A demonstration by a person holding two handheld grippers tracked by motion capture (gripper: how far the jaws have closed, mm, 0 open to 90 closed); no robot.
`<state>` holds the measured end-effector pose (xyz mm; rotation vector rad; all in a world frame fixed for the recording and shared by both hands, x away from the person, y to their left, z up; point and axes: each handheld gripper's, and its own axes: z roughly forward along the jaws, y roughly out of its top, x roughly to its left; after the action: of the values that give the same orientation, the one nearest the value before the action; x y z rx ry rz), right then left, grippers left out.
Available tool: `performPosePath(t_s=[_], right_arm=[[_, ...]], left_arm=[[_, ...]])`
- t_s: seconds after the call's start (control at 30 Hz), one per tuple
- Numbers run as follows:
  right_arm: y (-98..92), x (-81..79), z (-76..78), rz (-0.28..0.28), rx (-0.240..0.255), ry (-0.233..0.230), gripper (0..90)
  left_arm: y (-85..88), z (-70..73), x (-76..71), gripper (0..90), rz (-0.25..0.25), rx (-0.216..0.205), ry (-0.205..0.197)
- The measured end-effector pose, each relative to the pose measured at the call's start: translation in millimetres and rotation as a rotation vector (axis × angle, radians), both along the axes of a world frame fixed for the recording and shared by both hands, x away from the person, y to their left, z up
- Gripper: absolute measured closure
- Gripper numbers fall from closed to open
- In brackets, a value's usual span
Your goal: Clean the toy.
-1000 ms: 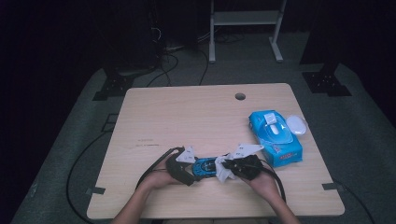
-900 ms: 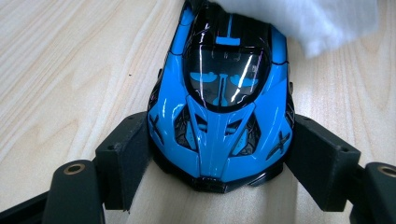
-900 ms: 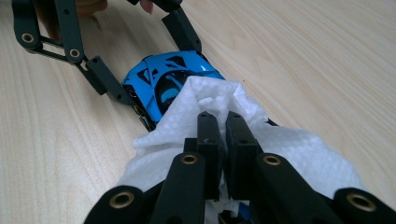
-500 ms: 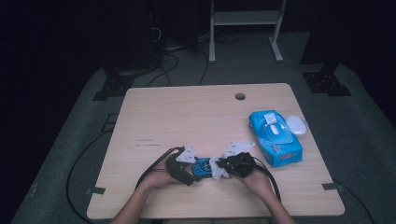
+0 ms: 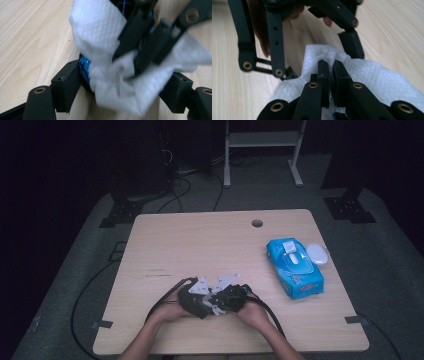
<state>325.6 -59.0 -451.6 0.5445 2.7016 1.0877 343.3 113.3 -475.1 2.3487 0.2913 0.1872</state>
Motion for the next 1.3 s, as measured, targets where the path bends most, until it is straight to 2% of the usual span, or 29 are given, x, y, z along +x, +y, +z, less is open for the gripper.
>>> performPosePath(t_s=[0.2,0.3,0.37,0.4,0.47,0.5,0.57,0.67,0.7,0.83,0.9,0.97,1.03,1.1,1.13,1.17,1.3], right_arm=[[-29.1,-0.8,2.5,-0.059,0.074,0.020,85.3],[-19.6,-3.2,3.2,-0.053,0.041,0.014,85.3],[-9.1,-3.8,0.5,-0.028,0.024,0.013,85.3],[1.6,-2.4,-1.3,-0.007,0.006,-0.008,85.3],[5.7,-1.0,-1.6,-0.001,0.007,-0.005,85.2],[8.9,0.2,-1.9,0.006,0.007,-0.002,85.3],[12.0,4.3,-1.8,0.021,0.001,0.007,85.3],[8.4,8.9,1.1,-0.004,-0.012,-0.009,85.3],[1.9,12.6,2.2,-0.032,-0.012,-0.014,85.3],[-14.8,21.1,3.7,-0.105,0.030,0.019,85.3],[-11.4,20.2,3.3,-0.099,0.024,0.015,85.3],[-2.8,18.3,0.4,-0.062,0.027,0.022,84.9],[2.8,18.4,-1.4,-0.033,0.007,-0.004,84.9],[1.7,21.1,1.0,-0.043,-0.007,0.013,85.1],[0.1,22.0,1.8,-0.046,-0.011,0.005,85.2],[-5.6,23.8,4.7,-0.073,-0.034,-0.020,85.2],[-9.5,24.0,5.0,-0.104,-0.007,0.008,85.2]], left_arm=[[0.0,-0.2,0.6,25.4,-0.004,0.000,-0.001],[-0.8,-0.2,-0.4,25.4,0.005,-0.004,0.005],[-0.8,0.1,-0.6,25.4,0.006,0.001,0.004],[-0.7,0.1,-0.6,25.4,0.007,-0.001,0.005],[0.2,0.4,0.3,25.4,-0.003,0.008,0.000],[-0.2,-0.3,-0.1,25.4,0.005,-0.004,0.003],[0.0,0.0,0.0,25.4,-0.001,0.001,0.004],[-0.4,0.0,-0.1,25.4,0.003,-0.001,0.004],[-0.4,0.1,0.0,25.4,0.003,0.001,0.003],[-1.0,0.3,-0.2,25.4,0.004,0.005,0.003],[-0.7,0.2,-0.1,25.4,0.004,0.002,0.005],[-0.8,0.2,-0.2,25.4,0.005,0.001,0.007],[-0.2,0.0,0.0,25.4,0.005,-0.002,0.008],[-0.7,-0.1,-0.1,25.4,0.005,-0.003,0.005],[-0.7,0.1,-0.1,25.4,0.005,0.000,0.006],[-0.7,0.0,-0.1,25.4,0.005,-0.001,0.006],[-0.7,0.1,0.0,25.4,0.003,0.000,0.007]])
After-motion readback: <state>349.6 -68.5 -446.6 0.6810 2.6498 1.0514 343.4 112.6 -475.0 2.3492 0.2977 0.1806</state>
